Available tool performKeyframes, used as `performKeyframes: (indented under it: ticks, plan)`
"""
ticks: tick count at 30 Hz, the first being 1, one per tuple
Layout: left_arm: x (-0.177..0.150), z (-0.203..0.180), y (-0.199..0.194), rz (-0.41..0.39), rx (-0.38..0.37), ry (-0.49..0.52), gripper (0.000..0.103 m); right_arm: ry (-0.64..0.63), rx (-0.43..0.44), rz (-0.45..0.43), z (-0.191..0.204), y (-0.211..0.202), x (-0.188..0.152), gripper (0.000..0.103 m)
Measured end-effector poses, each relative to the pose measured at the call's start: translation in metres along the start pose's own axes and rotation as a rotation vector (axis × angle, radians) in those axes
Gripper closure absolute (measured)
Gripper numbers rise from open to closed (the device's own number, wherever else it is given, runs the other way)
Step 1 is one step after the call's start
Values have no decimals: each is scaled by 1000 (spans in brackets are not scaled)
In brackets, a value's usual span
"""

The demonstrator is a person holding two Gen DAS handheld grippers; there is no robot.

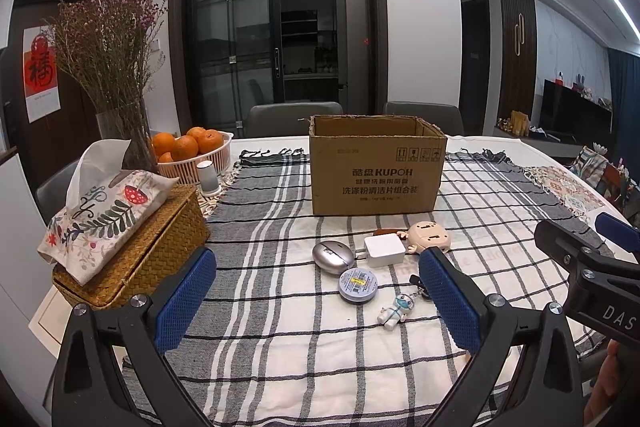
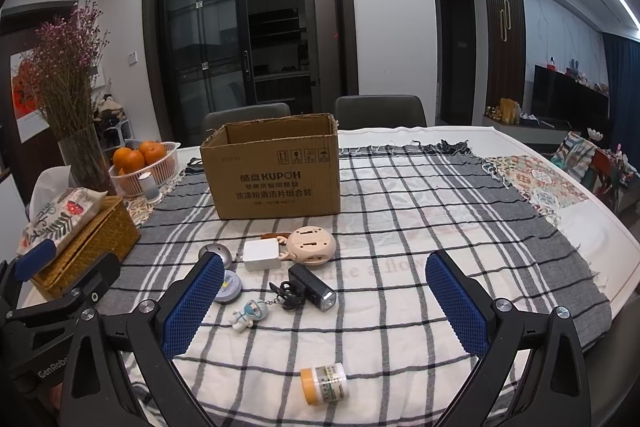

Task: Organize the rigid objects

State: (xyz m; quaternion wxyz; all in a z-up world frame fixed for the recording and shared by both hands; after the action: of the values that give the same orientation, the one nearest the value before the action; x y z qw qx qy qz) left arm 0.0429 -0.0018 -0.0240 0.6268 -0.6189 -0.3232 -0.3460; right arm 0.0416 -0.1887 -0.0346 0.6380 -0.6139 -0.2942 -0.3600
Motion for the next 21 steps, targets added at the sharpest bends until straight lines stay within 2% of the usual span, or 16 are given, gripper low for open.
performKeyframes:
  ticks: [21]
  plan:
    - [0, -1, 0, 1, -5, 3, 0, -1, 1, 0, 0, 0, 0, 1]
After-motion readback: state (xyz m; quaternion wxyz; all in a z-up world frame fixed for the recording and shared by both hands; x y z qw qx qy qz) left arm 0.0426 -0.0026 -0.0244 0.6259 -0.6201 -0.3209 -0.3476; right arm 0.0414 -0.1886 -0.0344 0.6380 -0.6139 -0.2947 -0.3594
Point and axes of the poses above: each gripper's, at about its wrist camera, not at the fingertips, and y roughly the way its jaws point, z to its left, x to its top, the point moved 5 cm from there along y, roughly the way its jaws point, and after that the axes turned 6 degrees about z, right-handed, at the moved point
